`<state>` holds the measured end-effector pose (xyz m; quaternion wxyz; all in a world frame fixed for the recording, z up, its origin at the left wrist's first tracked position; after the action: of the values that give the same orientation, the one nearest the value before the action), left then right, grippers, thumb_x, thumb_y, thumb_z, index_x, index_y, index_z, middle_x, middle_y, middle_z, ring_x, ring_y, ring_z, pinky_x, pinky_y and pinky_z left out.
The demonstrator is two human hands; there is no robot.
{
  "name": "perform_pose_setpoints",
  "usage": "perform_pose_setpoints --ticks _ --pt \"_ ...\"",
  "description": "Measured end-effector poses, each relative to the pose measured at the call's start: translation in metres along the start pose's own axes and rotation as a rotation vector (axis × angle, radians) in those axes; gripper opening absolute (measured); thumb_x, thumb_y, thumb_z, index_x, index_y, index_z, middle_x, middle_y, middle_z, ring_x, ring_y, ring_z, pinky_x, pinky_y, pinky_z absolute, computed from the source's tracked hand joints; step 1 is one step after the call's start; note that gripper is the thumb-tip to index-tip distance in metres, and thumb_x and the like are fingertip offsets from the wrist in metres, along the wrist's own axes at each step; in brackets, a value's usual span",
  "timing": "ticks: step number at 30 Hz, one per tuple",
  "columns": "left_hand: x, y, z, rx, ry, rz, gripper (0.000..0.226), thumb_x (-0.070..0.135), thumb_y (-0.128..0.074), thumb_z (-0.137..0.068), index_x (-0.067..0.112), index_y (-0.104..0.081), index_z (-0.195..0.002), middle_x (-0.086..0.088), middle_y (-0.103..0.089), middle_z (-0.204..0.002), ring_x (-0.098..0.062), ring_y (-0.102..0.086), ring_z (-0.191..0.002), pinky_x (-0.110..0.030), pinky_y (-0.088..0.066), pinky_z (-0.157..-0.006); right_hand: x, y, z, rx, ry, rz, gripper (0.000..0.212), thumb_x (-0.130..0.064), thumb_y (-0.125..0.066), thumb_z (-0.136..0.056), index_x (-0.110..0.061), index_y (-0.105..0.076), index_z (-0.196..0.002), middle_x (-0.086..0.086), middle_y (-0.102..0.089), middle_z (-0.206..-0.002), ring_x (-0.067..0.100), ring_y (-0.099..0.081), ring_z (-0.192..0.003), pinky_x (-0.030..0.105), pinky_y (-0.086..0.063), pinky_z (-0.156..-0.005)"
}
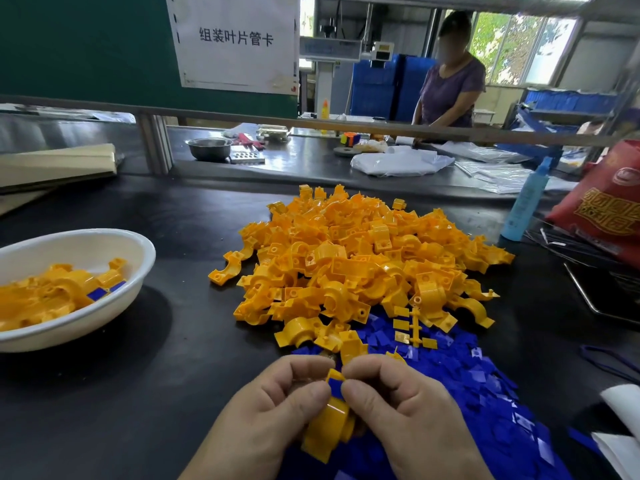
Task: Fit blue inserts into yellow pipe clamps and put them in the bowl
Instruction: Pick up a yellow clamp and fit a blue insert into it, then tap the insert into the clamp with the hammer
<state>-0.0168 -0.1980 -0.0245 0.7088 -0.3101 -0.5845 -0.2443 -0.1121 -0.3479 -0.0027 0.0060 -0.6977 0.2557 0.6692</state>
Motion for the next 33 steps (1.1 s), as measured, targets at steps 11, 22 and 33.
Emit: perform_pose_setpoints --ticks 11,22,33 --pt "0.01 -0.006 0.009 0.116 -0.078 -0.299 0.023 0.044 -0.063 -0.068 0.05 -0.069 -0.09 0.009 -0.075 -0.095 -0.007 -0.07 -0.088 -0.018 -0.054 -0.075 -0.003 -0.003 0.0 -0.015 0.182 0.183 0.019 -0.021 -0.07 -0.084 -0.039 -0.066 -0.087 -0.03 -0.061 -0.098 -0.005 -0.059 -0.096 0.012 -0.049 -0.076" --pt "0.013 -0.005 0.009 0.161 -0.028 -0.332 0.025 0.018 -0.067 -0.089 0.042 -0.074 -0.084 0.008 -0.076 -0.089 -0.008 -0.071 -0.084 -0.018 -0.054 -0.069 -0.003 -0.007 -0.003 0.031 0.368 0.295 0.014 -0.039 -0.062 -0.081 -0.042 -0.063 -0.094 -0.022 -0.064 -0.09 -0.001 -0.06 -0.094 0.01 -0.048 -0.073" --pt "0.02 0.051 0.003 0.549 0.182 -0.32 0.005 0.021 -0.069 -0.089 0.023 -0.074 -0.088 -0.011 -0.071 -0.091 -0.032 -0.065 -0.088 -0.049 -0.057 -0.077 -0.019 0.044 0.005 -0.046 0.119 0.883 0.036 -0.057 -0.041 -0.093 -0.044 -0.043 -0.126 -0.023 -0.046 -0.119 -0.003 -0.04 -0.11 0.017 -0.041 -0.092"
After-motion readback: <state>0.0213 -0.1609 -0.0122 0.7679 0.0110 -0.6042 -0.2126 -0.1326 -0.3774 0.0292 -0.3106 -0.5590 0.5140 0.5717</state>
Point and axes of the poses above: each hand's wrist, its own z-axis away from the middle knuckle, its own y-axis out of the back of the hand, x = y × z, the point moved 1 cm from there along -z, towards the middle knuckle
